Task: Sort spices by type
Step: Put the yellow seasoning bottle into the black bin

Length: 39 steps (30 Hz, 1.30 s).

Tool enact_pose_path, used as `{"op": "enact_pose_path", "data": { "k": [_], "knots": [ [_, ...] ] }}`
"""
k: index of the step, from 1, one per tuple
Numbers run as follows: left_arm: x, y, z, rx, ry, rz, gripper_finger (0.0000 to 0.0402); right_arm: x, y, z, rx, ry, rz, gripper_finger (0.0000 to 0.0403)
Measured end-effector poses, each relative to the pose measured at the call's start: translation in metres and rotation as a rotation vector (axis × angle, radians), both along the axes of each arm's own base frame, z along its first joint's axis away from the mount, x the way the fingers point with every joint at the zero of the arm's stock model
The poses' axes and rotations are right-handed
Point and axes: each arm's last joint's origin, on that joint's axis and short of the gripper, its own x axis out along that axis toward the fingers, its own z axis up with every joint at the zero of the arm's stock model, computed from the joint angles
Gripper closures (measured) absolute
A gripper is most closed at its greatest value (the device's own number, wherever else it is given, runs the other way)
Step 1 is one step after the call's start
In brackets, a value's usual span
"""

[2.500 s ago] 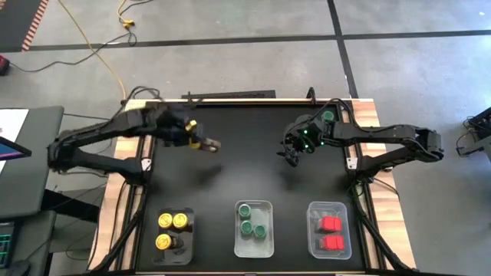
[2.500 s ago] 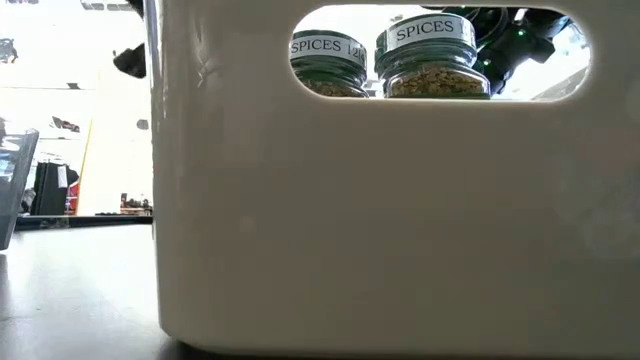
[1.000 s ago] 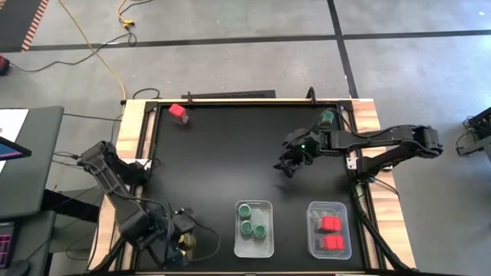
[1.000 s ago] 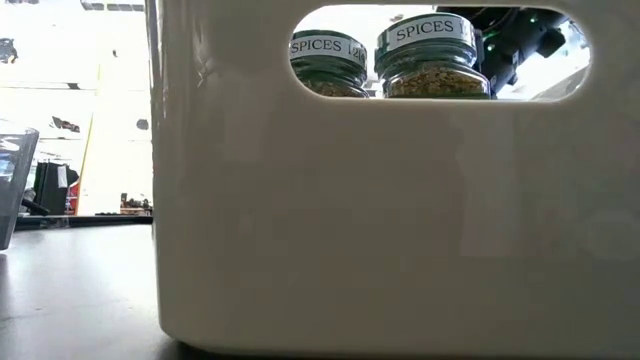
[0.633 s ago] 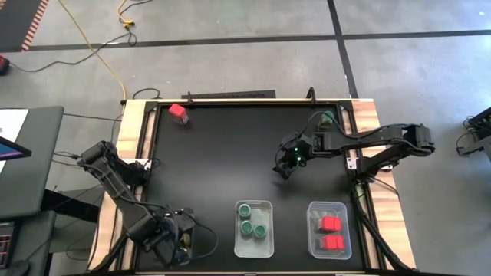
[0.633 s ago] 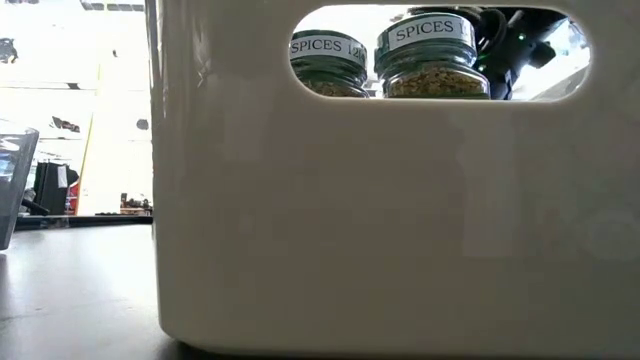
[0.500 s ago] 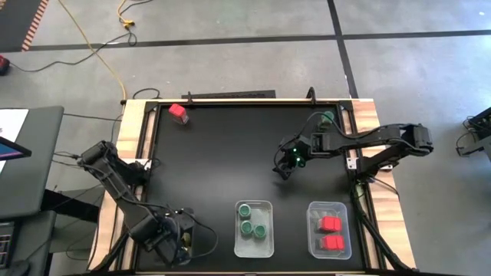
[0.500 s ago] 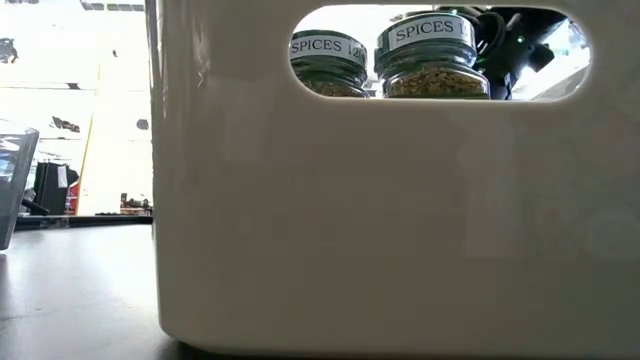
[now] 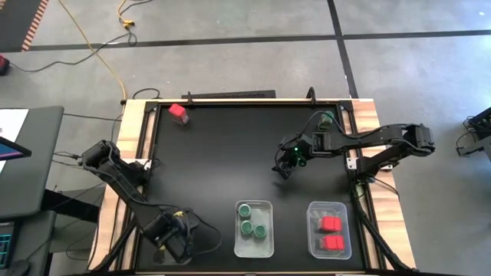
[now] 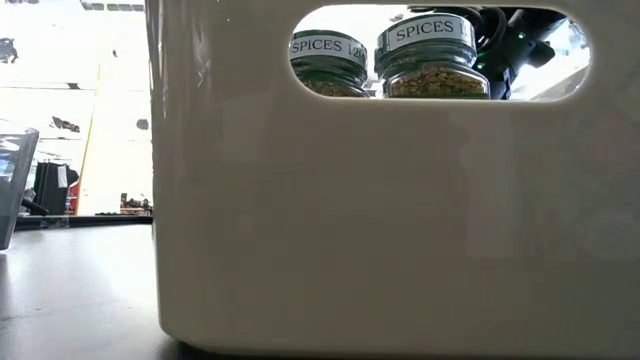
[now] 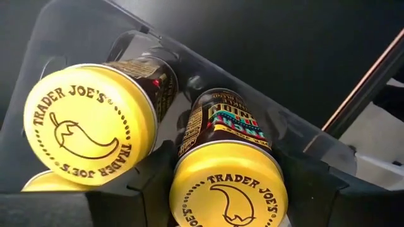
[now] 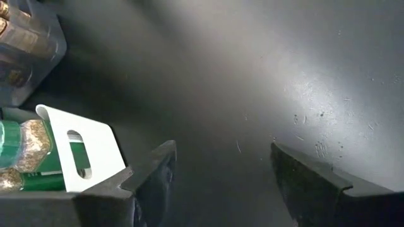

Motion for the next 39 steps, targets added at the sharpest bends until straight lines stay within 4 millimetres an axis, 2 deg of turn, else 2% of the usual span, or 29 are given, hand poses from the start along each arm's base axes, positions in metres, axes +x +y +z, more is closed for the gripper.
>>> {"op": "enact_pose_path", "data": {
  "k": [13,18,39],
  "knots": [
    [0.0022,0.0016,-0.0006,0.021,-0.031,0.061,0.0157,0.0000,-0.0001,0.0000,0.000,0.000,0.001,0.0121],
    [0.0023,0.0015,-0.0006,0.005,-0.023,0.147,0.0156,0.0000,-0.0001,0.0000,0.000,0.000,0.001,0.0121],
    [0.0028,-0.0015,0.0000,-0.058,0.010,0.169,0.0149,0.0000,-0.0001,0.0000,0.000,0.000,0.001,0.0121]
  ]
}}
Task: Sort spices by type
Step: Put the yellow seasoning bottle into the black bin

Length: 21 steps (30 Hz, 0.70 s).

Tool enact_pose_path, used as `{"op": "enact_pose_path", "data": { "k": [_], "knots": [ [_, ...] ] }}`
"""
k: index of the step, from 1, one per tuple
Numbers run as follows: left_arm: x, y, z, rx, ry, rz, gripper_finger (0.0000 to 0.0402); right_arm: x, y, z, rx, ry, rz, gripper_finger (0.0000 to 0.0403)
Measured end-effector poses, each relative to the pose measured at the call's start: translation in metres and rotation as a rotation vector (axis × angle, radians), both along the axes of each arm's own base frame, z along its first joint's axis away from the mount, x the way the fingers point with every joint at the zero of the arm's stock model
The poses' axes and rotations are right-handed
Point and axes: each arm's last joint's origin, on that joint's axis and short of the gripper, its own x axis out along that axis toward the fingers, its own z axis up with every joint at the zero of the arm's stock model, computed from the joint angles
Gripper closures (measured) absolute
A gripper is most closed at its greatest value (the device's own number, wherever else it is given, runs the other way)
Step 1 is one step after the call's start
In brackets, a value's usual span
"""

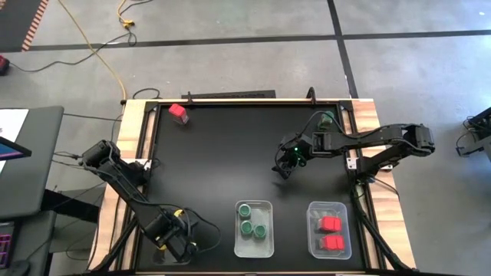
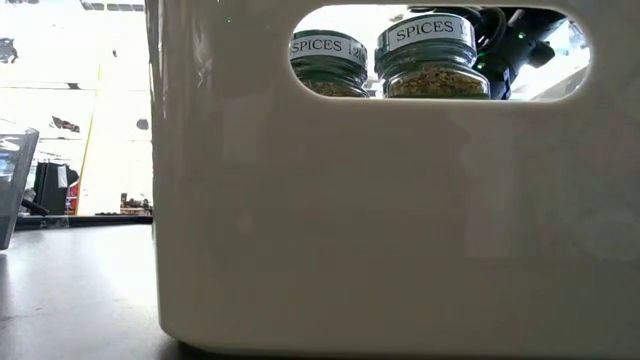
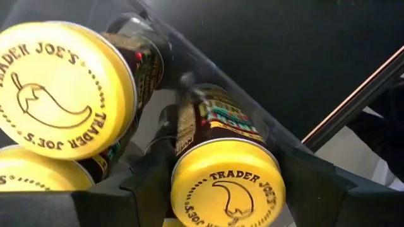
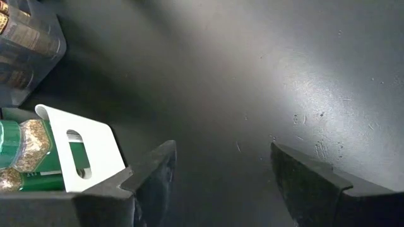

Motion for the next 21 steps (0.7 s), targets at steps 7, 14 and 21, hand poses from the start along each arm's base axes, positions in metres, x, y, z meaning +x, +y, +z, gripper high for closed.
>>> {"op": "enact_pose_path", "data": {
  "k": [7,14,21],
  "knots": [
    [0.000,0.000,0.000,-0.004,0.005,-0.002,0.0116,0.000,0.000,0.000,0.000,0.000,0.000,0.0121],
    [0.001,-0.002,0.006,-0.024,0.002,-0.041,0.0105,0.000,0.000,0.000,0.000,0.000,0.000,0.0121],
    [-0.002,0.001,0.025,0.016,0.035,-0.070,0.0104,0.000,0.000,0.000,0.000,0.000,0.000,0.0121]
  ]
}}
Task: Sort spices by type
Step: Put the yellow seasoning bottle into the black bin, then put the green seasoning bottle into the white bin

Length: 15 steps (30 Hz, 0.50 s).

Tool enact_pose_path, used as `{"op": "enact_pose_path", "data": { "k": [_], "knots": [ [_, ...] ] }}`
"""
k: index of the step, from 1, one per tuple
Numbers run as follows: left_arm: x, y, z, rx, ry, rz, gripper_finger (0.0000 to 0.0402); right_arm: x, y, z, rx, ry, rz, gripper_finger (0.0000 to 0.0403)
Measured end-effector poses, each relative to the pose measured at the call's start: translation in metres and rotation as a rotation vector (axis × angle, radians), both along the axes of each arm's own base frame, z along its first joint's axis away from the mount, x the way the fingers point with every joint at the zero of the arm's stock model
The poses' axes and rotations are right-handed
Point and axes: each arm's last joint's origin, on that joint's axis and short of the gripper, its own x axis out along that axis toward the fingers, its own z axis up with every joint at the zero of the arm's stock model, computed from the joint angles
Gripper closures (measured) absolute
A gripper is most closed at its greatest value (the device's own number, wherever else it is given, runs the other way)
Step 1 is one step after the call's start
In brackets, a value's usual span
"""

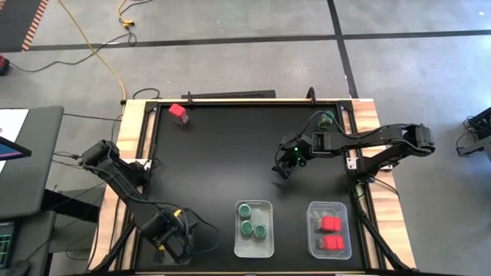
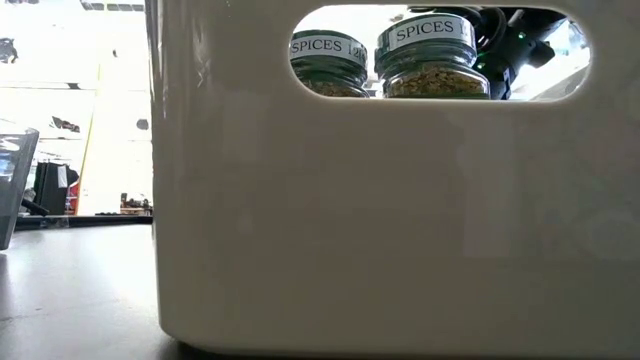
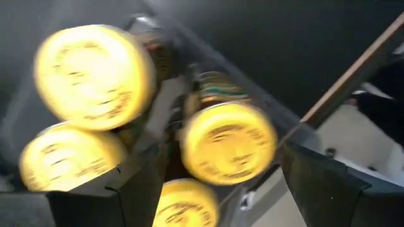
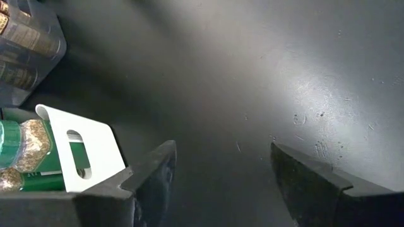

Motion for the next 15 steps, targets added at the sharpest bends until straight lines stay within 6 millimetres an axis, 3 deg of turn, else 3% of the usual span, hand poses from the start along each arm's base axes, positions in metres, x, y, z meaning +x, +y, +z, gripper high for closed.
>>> {"op": "enact_pose_path", "data": {
  "k": [7,15],
  "knots": [
    [-0.008,0.009,0.014,0.085,0.079,-0.026,0.0104,0.000,0.000,0.000,0.008,0.000,-0.008,0.0121],
    [-0.010,0.013,0.033,0.125,0.061,-0.423,0.0104,0.000,0.000,0.000,0.018,0.000,-0.019,0.0121]
  ]
}}
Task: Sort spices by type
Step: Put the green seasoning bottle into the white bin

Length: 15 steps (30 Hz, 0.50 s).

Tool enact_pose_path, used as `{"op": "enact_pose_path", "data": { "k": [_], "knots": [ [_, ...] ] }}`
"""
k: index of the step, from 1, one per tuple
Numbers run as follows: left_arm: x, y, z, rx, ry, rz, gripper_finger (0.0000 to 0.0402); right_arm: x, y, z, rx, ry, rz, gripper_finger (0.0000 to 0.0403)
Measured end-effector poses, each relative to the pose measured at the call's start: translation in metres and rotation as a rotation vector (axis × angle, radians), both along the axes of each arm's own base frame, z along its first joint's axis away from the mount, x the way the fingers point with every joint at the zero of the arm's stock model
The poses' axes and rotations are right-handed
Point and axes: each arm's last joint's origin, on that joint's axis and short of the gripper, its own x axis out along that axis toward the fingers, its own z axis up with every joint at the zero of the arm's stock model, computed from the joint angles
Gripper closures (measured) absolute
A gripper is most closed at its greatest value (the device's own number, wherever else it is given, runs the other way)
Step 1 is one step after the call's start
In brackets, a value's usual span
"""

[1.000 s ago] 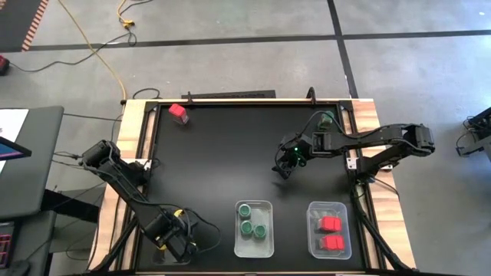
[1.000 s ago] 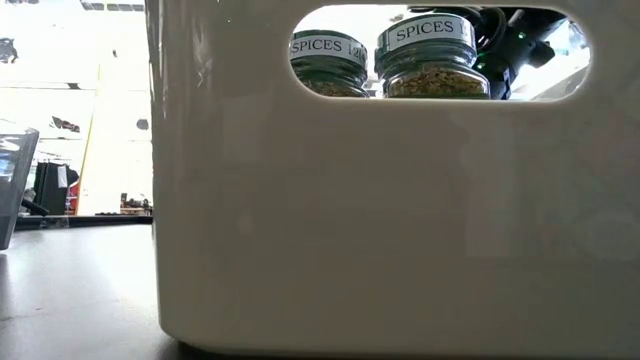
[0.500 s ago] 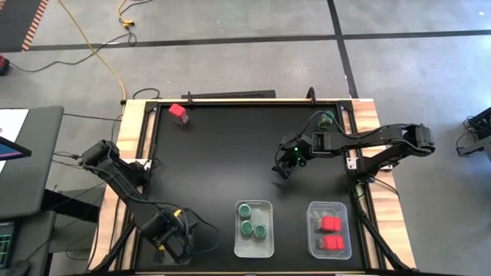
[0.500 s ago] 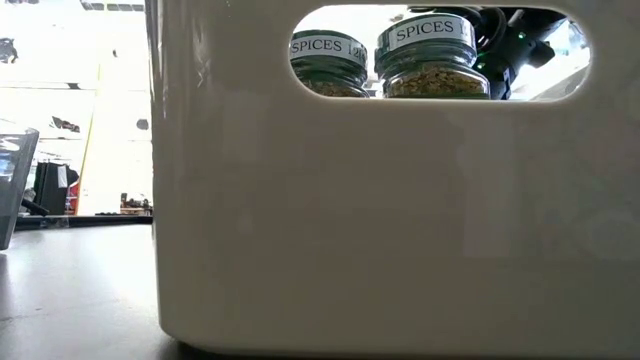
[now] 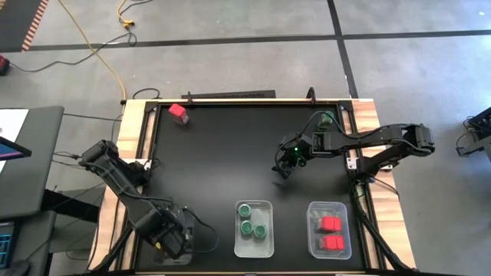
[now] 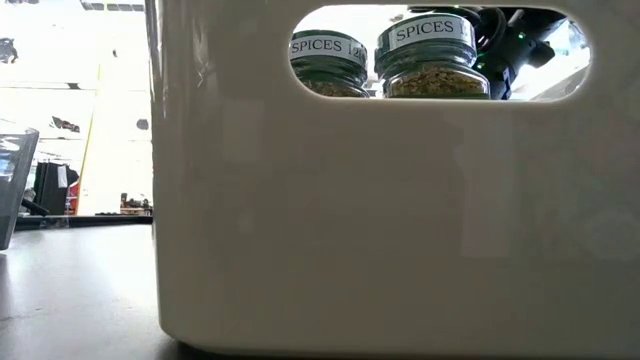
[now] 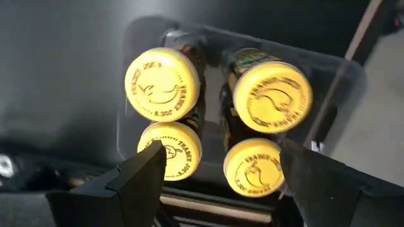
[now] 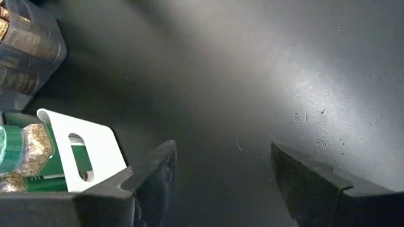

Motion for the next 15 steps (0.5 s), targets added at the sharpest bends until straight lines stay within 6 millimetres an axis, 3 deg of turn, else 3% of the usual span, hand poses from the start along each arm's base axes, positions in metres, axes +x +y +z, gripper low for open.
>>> {"op": "enact_pose_path", "data": {
  "k": [6,15],
  "knots": [
    [0.013,0.009,0.012,0.112,-0.163,-0.117,0.0104,0.000,0.000,0.000,0.002,0.000,-0.002,0.0121],
    [0.052,0.052,0.014,0.248,-0.275,-0.123,0.0104,0.000,0.000,0.000,0.025,0.001,-0.027,0.0121]
  ]
}}
